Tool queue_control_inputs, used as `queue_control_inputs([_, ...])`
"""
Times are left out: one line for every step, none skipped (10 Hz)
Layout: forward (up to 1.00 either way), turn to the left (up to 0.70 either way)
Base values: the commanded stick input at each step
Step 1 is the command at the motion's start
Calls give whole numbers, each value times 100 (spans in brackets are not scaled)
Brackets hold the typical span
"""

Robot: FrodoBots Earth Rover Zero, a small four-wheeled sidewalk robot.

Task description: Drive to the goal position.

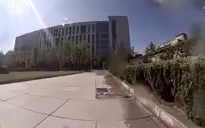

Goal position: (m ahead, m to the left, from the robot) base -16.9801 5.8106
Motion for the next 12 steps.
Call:
queue_control_inputs([6, 0])
queue_control_inputs([6, 0])
queue_control_inputs([6, 0])
queue_control_inputs([6, 0])
queue_control_inputs([6, 0])
queue_control_inputs([6, 0])
queue_control_inputs([6, 0])
queue_control_inputs([6, 0])
queue_control_inputs([6, 0])
queue_control_inputs([6, 0])
queue_control_inputs([6, 0])
queue_control_inputs([6, 0])
